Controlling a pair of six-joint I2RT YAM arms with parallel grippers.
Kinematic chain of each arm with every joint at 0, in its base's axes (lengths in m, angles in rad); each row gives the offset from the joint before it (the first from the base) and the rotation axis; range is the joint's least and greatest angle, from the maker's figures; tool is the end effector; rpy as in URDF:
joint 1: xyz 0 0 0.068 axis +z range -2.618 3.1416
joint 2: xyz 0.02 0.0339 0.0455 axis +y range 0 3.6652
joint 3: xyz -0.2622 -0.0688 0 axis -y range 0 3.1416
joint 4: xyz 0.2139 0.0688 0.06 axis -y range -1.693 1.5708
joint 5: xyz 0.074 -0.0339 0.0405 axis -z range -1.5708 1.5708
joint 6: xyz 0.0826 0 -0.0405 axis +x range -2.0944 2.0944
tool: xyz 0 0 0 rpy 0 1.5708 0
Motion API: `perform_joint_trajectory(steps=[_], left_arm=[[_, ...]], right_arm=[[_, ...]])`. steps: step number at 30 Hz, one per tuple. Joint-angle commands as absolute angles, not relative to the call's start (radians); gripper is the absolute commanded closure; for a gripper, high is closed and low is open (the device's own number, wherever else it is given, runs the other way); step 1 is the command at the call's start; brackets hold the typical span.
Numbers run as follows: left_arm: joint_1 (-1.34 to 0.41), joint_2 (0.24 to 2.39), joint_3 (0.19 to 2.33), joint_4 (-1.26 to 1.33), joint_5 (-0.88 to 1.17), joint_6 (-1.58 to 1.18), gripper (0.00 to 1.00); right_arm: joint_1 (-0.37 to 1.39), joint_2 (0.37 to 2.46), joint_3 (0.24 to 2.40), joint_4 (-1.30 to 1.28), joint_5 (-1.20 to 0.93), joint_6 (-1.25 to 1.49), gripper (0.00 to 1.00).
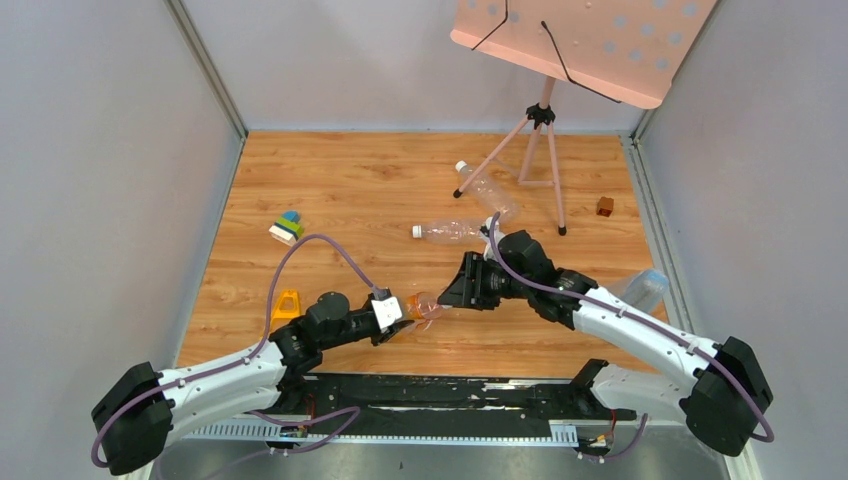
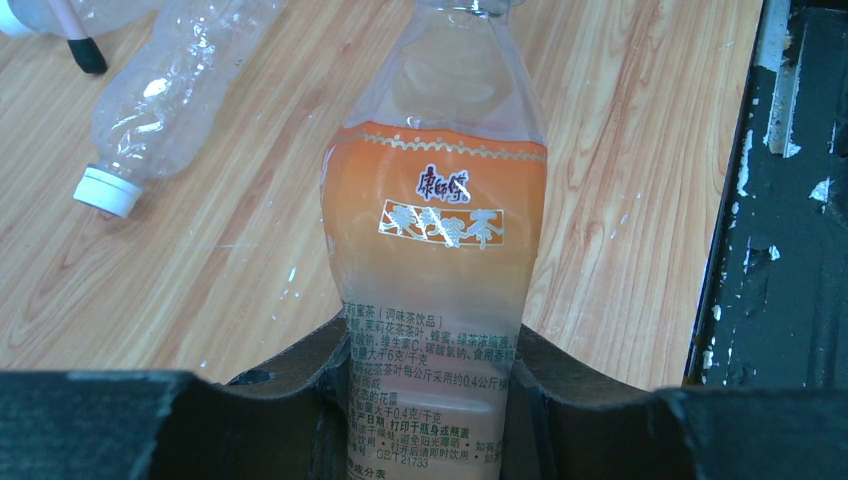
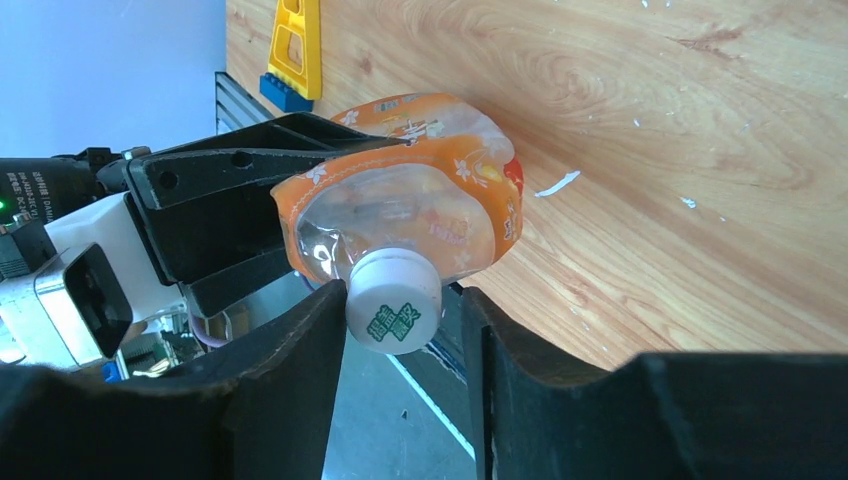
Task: Unscrew the bottle caps
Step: Unscrew the bottle cap from the plastic bottle.
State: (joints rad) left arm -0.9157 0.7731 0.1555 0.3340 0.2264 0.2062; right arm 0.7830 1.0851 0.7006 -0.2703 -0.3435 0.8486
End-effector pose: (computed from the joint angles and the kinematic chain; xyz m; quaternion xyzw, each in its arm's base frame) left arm 0.1009 -0.1618 0.1784 0.4802 0.6370 -0.2918 0.5277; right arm 0.1496 0.1881 0.2283 -0.0465 0.8857 0.4223 0.1869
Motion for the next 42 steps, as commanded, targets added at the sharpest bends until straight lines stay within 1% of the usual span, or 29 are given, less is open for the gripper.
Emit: perform_joint_trajectory(steps=[1,5,9,11,13,14,16,18,21,25,27,28,30,31,33,35,36,37,39,42], left_arm=[[-0.917,0.778,0.182,0.350,0.219,0.192,1.00],[-0.917,0.779,0.184,0.350,0.218,0.192,1.00],[-0.917,0.782,0.184,0.350,0.218,0.192,1.00],[-0.917,0.783,0.184,0.350,0.219,0.192,1.00],[-0.917,0.783,0.184,0.350,0.219,0.191,1.00],[-0.917,0.784,0.184,0.350,0.220,0.191,1.00],[-0.916,0.784,0.184,0.350,0.221,0.191,1.00],[-0.917,0.784,0.183,0.350,0.223,0.190,1.00],[-0.916,0.784,0.184,0.350,0.224,0.192,1.00],[-0.917,0.782,0.184,0.348,0.224,0.193,1.00],[-0.917,0.780,0.184,0.347,0.224,0.193,1.00],[-0.917,0.779,0.184,0.347,0.222,0.192,1.00],[-0.916,0.778,0.184,0.347,0.221,0.193,1.00],[-0.916,0.779,0.184,0.347,0.223,0.193,1.00],[-0.916,0.779,0.184,0.347,0.222,0.193,1.00],[-0.917,0.778,0.184,0.347,0.221,0.192,1.00],[-0.917,0.779,0.183,0.347,0.220,0.193,1.00],[-0.916,0.780,0.184,0.347,0.220,0.194,1.00],[-0.917,0.781,0.184,0.348,0.220,0.194,1.00],[-0.917,0.784,0.185,0.350,0.222,0.194,1.00]], right_arm=[[0.785,1.085,0.725,-0.203,-0.393,0.839,0.57],[0.786,1.083,0.723,-0.200,-0.395,0.821,0.66],[0.785,1.083,0.721,-0.186,-0.416,0.794,0.71],[0.786,1.081,0.722,-0.186,-0.412,0.766,0.75],[0.785,1.078,0.725,-0.173,-0.420,0.700,0.76],[0.785,1.075,0.723,-0.160,-0.428,0.648,0.76],[0.786,1.064,0.720,-0.129,-0.428,0.535,0.82],[0.785,1.051,0.710,-0.075,-0.517,0.364,0.84],[0.785,1.026,0.665,0.053,-0.675,0.100,0.84],[0.786,1.005,0.662,0.052,-0.809,-0.135,0.83],[0.786,0.996,0.680,-0.032,-0.874,-0.246,0.79],[0.787,0.988,0.679,-0.061,-0.881,-0.289,0.76],[0.785,0.972,0.664,-0.067,-0.814,-0.315,0.65],[0.786,0.965,0.661,-0.060,-0.767,-0.290,0.58],[0.786,0.946,0.654,-0.030,-0.618,-0.143,0.43],[0.785,0.934,0.660,-0.045,-0.419,0.100,0.27],[0.785,0.933,0.673,-0.087,-0.372,0.194,0.25],[0.785,0.932,0.683,-0.125,-0.376,0.256,0.25],[0.786,0.933,0.682,-0.155,-0.408,0.354,0.25],[0.785,0.944,0.672,-0.187,-0.346,0.493,0.26]])
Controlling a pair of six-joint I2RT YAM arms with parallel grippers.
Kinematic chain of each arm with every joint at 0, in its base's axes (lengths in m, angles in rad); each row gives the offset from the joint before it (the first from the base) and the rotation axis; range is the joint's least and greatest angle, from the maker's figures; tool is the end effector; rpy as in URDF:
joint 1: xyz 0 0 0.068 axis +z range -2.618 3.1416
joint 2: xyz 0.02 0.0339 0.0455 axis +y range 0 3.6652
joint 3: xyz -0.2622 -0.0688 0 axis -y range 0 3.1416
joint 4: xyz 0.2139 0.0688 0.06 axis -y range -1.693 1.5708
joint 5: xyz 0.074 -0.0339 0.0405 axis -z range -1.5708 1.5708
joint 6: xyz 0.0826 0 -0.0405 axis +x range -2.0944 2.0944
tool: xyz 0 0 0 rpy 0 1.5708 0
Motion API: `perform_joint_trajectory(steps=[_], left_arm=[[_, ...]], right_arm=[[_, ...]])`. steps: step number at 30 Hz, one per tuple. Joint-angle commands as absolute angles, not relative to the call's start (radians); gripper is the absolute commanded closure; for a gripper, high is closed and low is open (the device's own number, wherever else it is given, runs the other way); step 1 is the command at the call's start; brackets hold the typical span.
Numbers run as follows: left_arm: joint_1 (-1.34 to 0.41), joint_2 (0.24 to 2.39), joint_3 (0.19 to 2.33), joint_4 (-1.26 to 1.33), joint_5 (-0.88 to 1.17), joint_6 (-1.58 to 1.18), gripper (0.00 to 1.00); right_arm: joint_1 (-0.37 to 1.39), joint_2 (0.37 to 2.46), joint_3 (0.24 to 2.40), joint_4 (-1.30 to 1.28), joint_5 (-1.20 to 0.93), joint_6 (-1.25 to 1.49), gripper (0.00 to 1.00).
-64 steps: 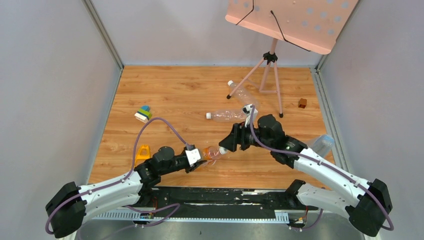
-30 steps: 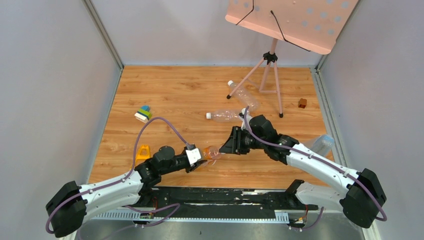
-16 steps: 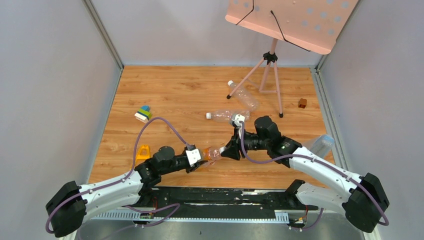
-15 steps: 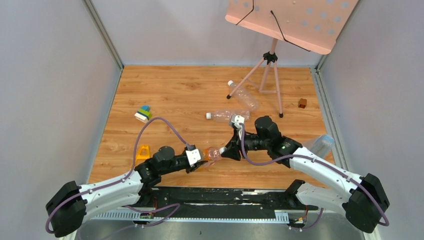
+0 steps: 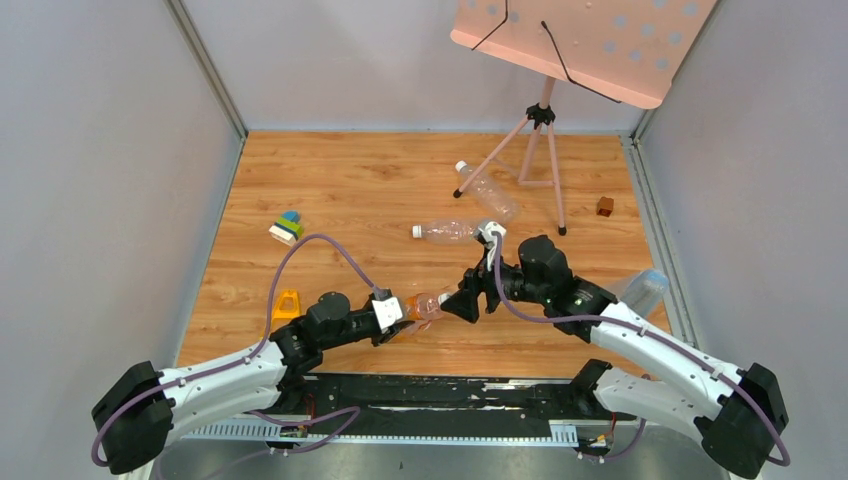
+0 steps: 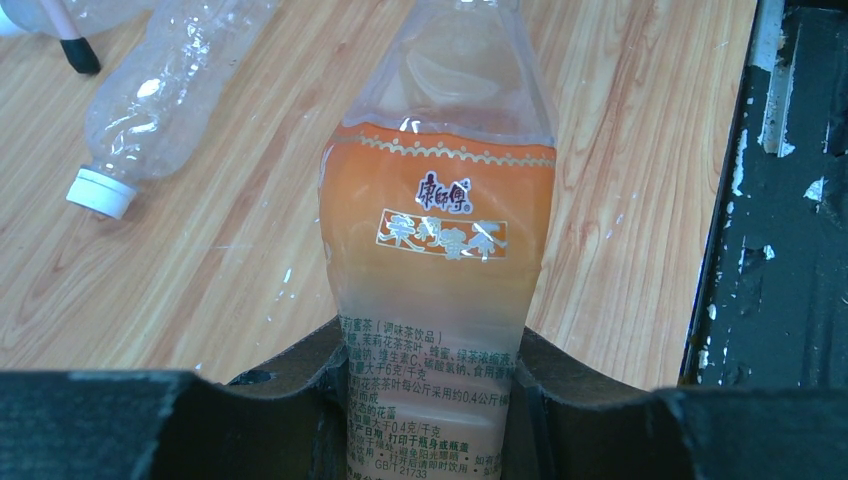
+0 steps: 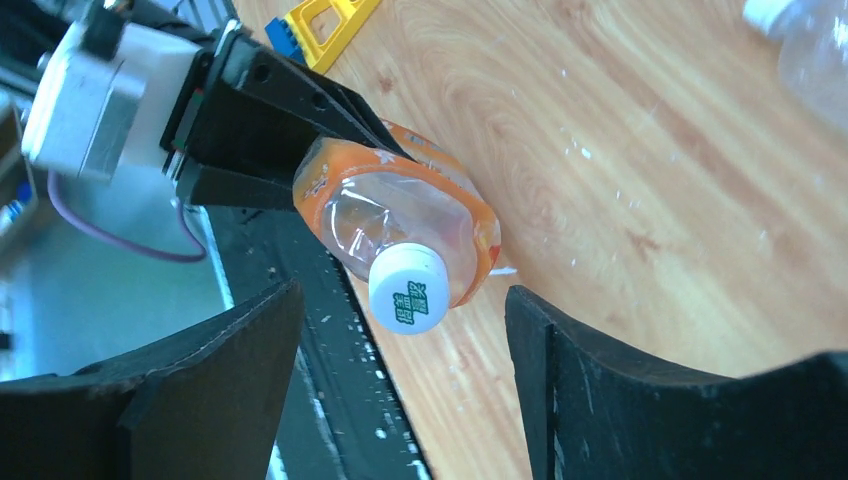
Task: Unscrew the bottle caps
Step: Unscrew the bottle cap from the plastic bottle.
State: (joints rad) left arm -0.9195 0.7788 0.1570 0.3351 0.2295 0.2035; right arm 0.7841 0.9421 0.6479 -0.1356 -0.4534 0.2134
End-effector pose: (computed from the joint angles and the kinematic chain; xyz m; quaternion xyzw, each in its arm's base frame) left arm 0.1004 -0.1628 0.1782 0.4817 0.6369 -0.2943 0.5250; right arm 0.1321 0.1829 0.2592 -0.3473 0.7528 0.4178 0.3716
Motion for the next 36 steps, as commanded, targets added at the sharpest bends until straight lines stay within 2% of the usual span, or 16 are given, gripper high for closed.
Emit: perform_joint_trajectory(steps=[1,4,9,16,17,21,24,29,31,34,36], left_arm=[[-0.917,0.786,0.185,0.350,0.222,0.194,1.00],[-0.917,0.790,0.186,0.349,0.224,0.193,1.00],[-0.917,0.790,0.187,0.350,0.225,0.193,1.00],[-0.917,0.792,0.189,0.350,0.224,0.193,1.00],[-0.917,0.793,0.189,0.350,0.225,0.193,1.00],[-0.917,0.793,0.188,0.350,0.224,0.194,1.00],[-0.917,0.795,0.189,0.351,0.224,0.194,1.00],[-0.917,0.799,0.189,0.351,0.226,0.194,1.00],[-0.917,0.799,0.189,0.351,0.226,0.194,1.00],[-0.917,0.799,0.189,0.351,0.229,0.195,1.00],[-0.917,0.799,0.190,0.351,0.231,0.195,1.00]], right_arm=[[0.786,0.948,0.673,-0.203,-0.317,0.534,0.27],[0.785,0.958,0.674,-0.213,-0.293,0.606,0.33],[0.786,0.965,0.689,-0.199,-0.336,0.624,0.35],[0.786,0.991,0.665,-0.129,-0.336,0.676,0.52],[0.786,0.999,0.664,-0.120,-0.351,0.669,0.56],[0.786,0.983,0.655,-0.067,-0.442,0.572,0.85],[0.786,0.942,0.634,-0.012,-0.470,0.449,0.94],[0.785,0.914,0.607,0.059,-0.581,0.170,0.94],[0.785,0.918,0.591,0.083,-0.603,0.027,0.91],[0.788,0.915,0.553,0.086,-0.790,-0.291,0.86],[0.788,0.899,0.529,0.053,-0.898,-0.501,0.86]])
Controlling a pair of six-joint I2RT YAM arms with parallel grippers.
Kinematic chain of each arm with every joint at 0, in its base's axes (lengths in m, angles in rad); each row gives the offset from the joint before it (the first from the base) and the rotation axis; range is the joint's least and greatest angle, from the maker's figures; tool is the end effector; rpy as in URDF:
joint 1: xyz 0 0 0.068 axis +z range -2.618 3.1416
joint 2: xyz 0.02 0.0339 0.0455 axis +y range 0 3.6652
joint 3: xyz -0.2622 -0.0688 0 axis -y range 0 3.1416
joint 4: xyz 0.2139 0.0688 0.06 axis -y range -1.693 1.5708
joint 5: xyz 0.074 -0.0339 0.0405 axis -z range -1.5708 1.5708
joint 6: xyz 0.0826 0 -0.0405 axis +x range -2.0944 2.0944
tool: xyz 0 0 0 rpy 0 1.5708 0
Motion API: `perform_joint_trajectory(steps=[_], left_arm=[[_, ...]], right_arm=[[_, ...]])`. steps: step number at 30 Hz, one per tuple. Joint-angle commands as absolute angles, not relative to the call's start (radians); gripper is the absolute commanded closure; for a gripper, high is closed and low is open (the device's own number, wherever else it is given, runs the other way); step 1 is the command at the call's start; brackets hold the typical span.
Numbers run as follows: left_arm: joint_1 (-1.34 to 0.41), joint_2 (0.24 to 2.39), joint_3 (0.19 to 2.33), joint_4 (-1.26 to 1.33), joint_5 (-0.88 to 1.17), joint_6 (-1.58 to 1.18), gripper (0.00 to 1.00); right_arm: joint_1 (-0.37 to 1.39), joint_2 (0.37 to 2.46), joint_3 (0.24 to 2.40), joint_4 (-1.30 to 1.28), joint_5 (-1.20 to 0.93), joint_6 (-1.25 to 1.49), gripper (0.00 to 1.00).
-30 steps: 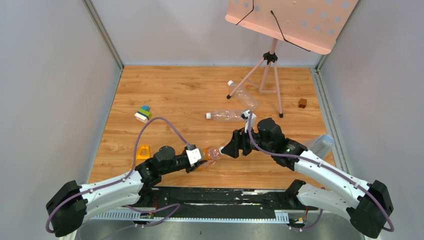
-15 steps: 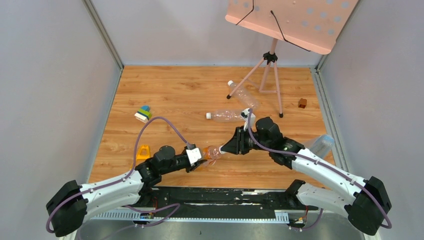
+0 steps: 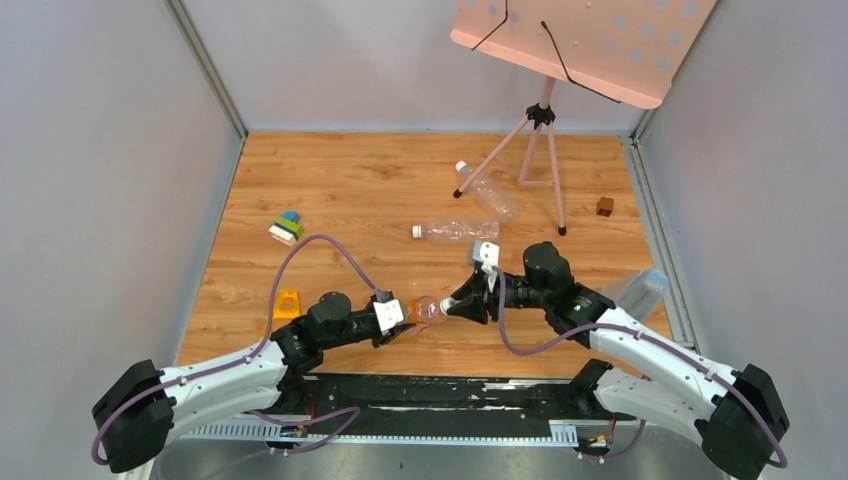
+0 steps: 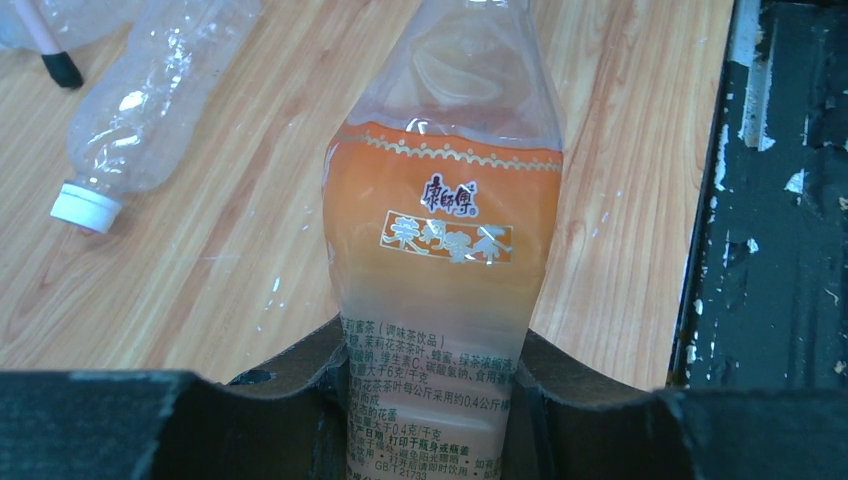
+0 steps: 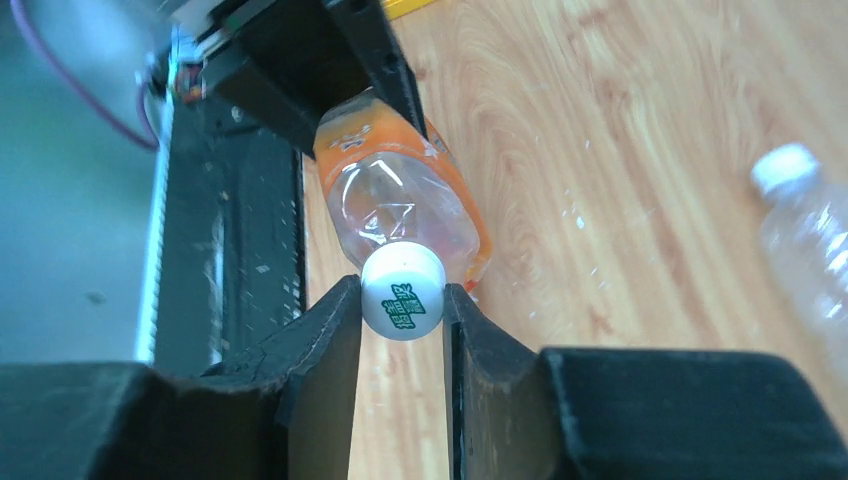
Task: Unscrew the bottle caps
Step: Unscrew the bottle cap from the plastic bottle.
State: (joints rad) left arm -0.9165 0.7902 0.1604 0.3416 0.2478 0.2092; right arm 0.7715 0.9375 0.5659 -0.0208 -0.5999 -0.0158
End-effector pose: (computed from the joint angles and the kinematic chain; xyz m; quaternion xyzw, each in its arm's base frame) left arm 0.1004 -0.1642 0.1785 0.4868 0.6331 -0.2985 0.5226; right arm 0.1233 0.1849 0.2487 -0.4563 0.6705 0.4242 0.4028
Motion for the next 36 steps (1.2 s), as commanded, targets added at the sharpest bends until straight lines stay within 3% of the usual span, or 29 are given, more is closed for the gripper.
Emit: perform_joint_trajectory(steps=[1,6,14,16,20,24,27,33,36], left_arm=[[-0.917,0.799,0.189,0.351,0.232,0.194,1.00],[-0.917,0.797,0.188,0.348,0.230,0.196,1.00],[-0.917,0.796,0.188,0.349,0.232,0.196,1.00],[-0.916,0.797,0.188,0.350,0.233,0.197,1.00],[-0.917,0.799,0.190,0.350,0.234,0.195,1.00],[-0.917,0.799,0.190,0.348,0.232,0.194,1.00],[-0.917,0.799,0.189,0.348,0.232,0.194,1.00],[-0.916,0.796,0.189,0.347,0.229,0.196,1.00],[-0.917,0.799,0.190,0.347,0.230,0.196,1.00]], right_arm=[[0.787,0.893,0.512,0.067,-0.899,-0.546,0.87],[0.788,0.875,0.499,0.107,-0.799,-0.535,0.80],[0.787,0.864,0.529,0.091,-0.600,-0.029,0.37],[0.786,0.873,0.552,0.073,-0.533,0.142,0.30],[0.786,0.924,0.614,0.010,-0.469,0.380,0.29],[0.786,1.007,0.718,-0.175,-0.399,0.562,0.37],[0.785,1.029,0.738,-0.206,-0.432,0.611,0.44],[0.785,0.994,0.739,-0.262,-0.399,0.611,0.40],[0.786,0.993,0.741,-0.276,-0.399,0.610,0.46]])
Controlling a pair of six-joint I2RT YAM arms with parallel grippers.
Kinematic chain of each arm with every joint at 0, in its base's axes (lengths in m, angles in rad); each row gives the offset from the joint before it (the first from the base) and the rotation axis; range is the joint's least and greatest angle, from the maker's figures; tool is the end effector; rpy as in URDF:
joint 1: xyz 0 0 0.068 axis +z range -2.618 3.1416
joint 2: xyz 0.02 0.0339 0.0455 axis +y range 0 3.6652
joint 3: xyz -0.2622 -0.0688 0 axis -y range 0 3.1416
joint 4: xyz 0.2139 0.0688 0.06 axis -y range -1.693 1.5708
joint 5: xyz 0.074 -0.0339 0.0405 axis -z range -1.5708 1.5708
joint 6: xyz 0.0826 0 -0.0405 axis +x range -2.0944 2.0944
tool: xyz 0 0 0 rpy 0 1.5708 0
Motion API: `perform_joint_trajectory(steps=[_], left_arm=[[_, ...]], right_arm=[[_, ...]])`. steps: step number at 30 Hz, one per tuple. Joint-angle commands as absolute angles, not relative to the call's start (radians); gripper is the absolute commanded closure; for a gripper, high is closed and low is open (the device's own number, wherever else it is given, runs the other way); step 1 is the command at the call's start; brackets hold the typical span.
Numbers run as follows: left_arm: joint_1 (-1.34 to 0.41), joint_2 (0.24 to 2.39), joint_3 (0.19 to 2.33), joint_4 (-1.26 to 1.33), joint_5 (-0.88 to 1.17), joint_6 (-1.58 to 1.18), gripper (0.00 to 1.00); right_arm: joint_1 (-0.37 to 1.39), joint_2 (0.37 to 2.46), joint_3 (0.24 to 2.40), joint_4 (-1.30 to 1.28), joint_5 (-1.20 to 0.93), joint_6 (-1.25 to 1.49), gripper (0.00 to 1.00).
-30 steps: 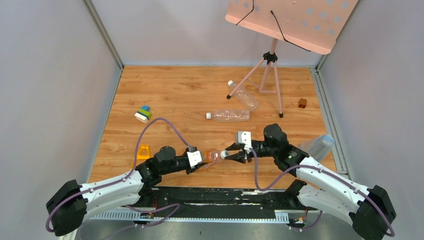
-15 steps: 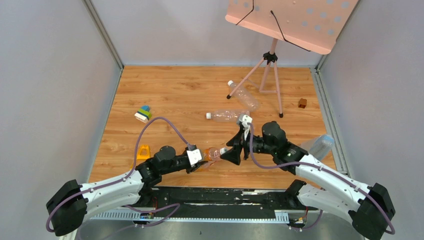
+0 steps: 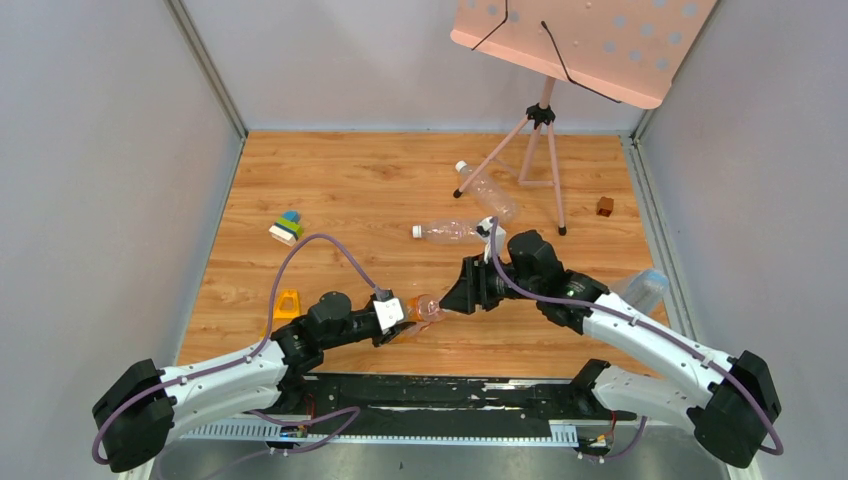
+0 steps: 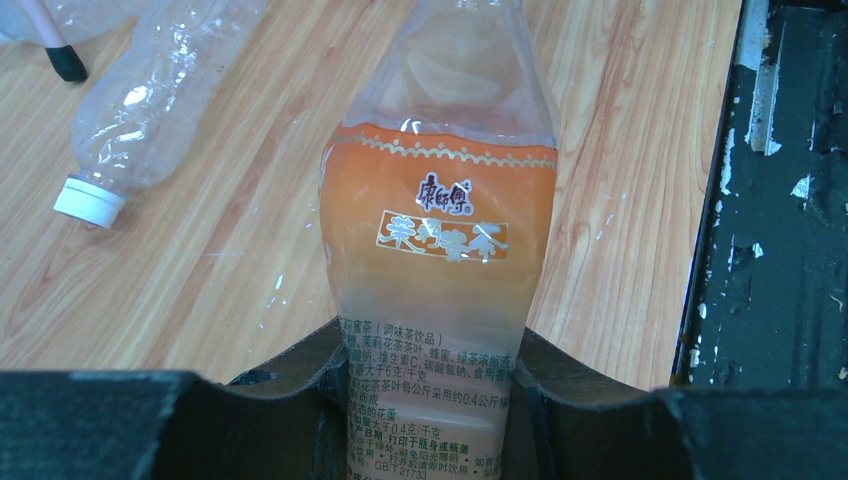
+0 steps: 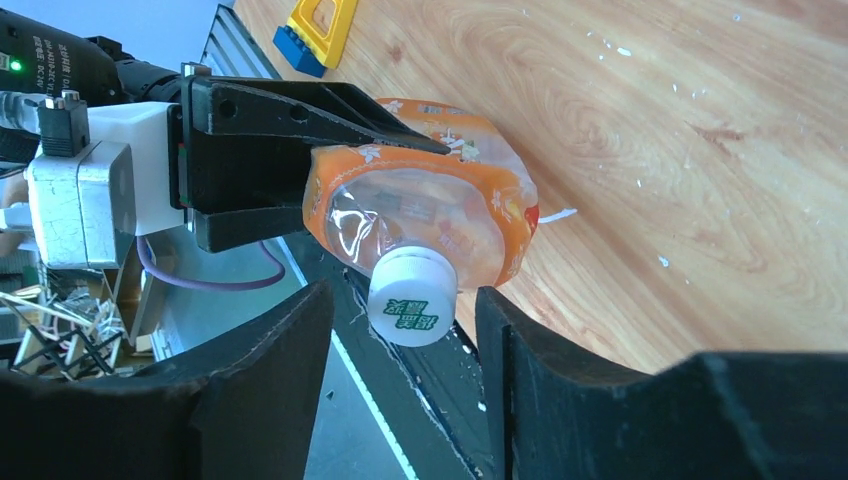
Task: Unscrew the bottle caps
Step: Unscrew the bottle cap from the plastic bottle.
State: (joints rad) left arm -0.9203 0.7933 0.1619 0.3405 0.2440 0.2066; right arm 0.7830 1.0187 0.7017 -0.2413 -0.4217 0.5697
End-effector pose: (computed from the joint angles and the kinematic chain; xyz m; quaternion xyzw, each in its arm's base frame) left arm 0.1003 -0.1647 0.1783 0.4867 0.6343 -0.2985 0.5213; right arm 0.1400 0.1870 0.2480 -0.1919 0.8395 0.4395 0.2552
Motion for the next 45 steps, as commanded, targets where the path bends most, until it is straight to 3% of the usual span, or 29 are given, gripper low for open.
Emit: perform_joint_trajectory(steps=[1,9,11,14,18,21,24,28,30,32,34,45], left_arm=[[-0.917,0.800,0.191,0.347,0.230,0.195,1.00],[-0.917,0.801,0.191,0.348,0.229,0.196,1.00],[-0.917,0.801,0.191,0.348,0.230,0.195,1.00],[-0.917,0.802,0.192,0.349,0.230,0.195,1.00],[-0.917,0.801,0.192,0.348,0.229,0.198,1.00],[-0.917,0.799,0.191,0.347,0.227,0.198,1.00],[-0.917,0.797,0.190,0.347,0.225,0.198,1.00],[-0.917,0.797,0.190,0.348,0.222,0.199,1.00],[-0.917,0.798,0.189,0.348,0.221,0.199,1.00],[-0.917,0.801,0.190,0.348,0.223,0.199,1.00],[-0.917,0.802,0.192,0.348,0.225,0.199,1.00],[-0.917,0.807,0.193,0.347,0.226,0.198,1.00]], right_arm=[[0.786,0.996,0.741,-0.276,-0.402,0.609,0.50],[0.786,1.048,0.753,-0.210,-0.450,0.511,0.89],[0.785,1.039,0.738,-0.140,-0.493,0.399,0.94],[0.785,0.999,0.661,0.051,-0.620,0.158,0.93],[0.790,0.950,0.537,0.184,-0.981,-0.284,0.91],[0.807,0.923,0.481,0.163,-0.984,-0.629,0.94],[0.808,0.938,0.509,0.079,-0.867,-0.771,0.92],[0.808,0.961,0.543,0.011,-0.802,-0.740,0.86],[0.807,0.948,0.524,0.078,-0.789,-0.598,0.74],[0.807,0.928,0.495,0.180,-0.723,-0.361,0.50],[0.808,0.919,0.498,0.202,-0.663,-0.194,0.40],[0.807,1.002,0.649,-0.057,-0.398,0.416,0.37]])
